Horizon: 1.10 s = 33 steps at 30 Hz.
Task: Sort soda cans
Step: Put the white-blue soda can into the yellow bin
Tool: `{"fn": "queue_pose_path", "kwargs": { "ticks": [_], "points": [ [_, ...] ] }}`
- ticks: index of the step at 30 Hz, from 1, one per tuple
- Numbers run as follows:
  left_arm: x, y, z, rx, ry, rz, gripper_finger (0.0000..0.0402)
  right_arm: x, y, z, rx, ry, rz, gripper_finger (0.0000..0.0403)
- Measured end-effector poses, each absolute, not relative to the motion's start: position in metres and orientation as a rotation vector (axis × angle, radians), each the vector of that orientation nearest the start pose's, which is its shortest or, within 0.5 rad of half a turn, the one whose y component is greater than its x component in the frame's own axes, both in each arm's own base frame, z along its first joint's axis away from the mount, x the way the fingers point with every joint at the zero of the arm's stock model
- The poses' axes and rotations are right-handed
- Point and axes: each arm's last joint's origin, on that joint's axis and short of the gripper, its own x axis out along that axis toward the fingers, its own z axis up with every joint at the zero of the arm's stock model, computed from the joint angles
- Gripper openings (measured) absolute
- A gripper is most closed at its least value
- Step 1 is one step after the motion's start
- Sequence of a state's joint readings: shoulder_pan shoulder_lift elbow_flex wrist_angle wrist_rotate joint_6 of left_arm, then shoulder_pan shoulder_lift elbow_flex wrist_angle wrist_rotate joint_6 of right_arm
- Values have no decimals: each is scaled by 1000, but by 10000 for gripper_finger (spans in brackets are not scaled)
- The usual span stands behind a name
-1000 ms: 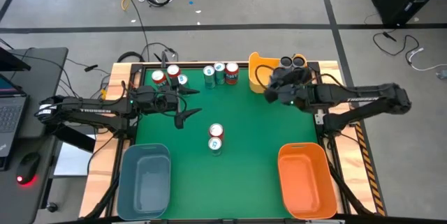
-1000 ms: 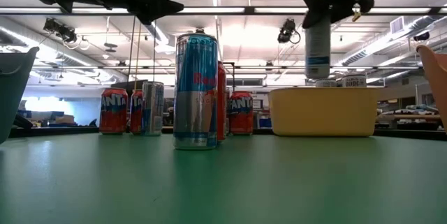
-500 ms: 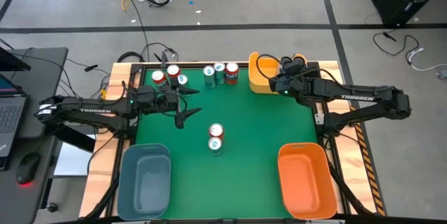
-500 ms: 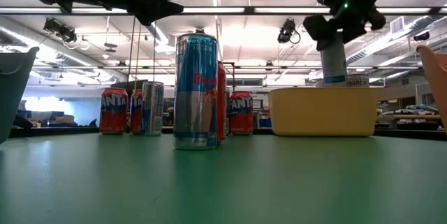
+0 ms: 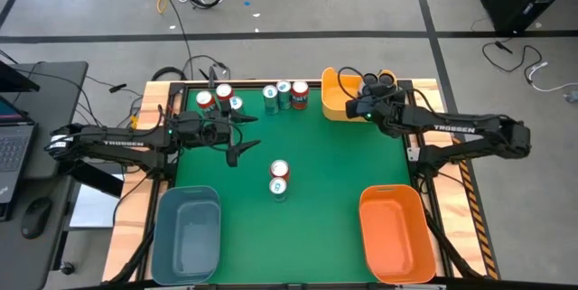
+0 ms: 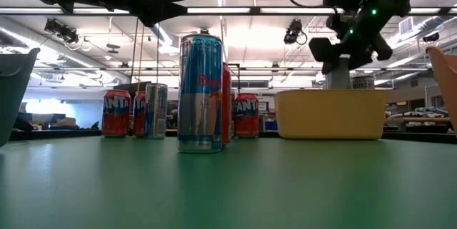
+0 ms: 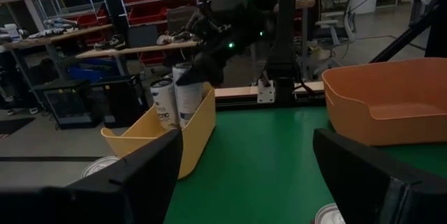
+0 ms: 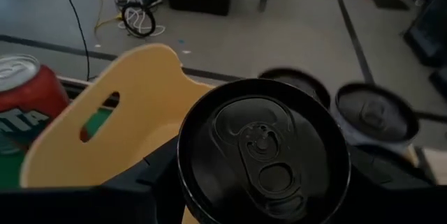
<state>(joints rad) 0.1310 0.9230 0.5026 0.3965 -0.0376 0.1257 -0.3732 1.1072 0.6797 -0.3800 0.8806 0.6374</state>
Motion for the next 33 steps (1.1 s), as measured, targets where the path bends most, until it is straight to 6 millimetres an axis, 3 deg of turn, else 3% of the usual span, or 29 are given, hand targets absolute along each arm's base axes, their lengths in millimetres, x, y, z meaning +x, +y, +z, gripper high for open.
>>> {"fn": "queue_pose_path", "kwargs": {
  "ticks": [15,23,33],
  "points": [
    [204,28,266,124,34,167,325,173,-111,204,471,419,-1400,244],
    [204,28,266,121,35,167,325,172,-112,204,476,413,-1401,337],
    [204,28,266,120,37,167,325,176,-113,207,447,397,-1371,334]
  ]
}}
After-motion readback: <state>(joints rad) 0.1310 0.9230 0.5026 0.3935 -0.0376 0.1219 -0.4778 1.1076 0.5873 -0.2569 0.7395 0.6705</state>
